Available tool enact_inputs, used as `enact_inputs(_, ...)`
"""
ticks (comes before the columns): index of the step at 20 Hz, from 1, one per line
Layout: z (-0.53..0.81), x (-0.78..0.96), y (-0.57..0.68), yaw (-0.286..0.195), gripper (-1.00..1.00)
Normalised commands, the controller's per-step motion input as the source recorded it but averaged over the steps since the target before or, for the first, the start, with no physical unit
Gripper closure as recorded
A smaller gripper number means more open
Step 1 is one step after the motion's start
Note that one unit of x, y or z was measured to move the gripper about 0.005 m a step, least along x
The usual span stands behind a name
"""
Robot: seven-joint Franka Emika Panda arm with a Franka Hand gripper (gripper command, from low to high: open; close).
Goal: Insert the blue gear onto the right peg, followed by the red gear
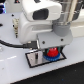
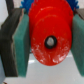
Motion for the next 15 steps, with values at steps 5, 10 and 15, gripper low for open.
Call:
enact_inputs(5, 0.17, 0.02, 0.04, 0.0, -1.0)
enact_inputs(10, 0.41, 0.01, 0.02, 0.0, -1.0)
enact_inputs(15, 0.61, 0.01, 0.08, 0.0, -1.0)
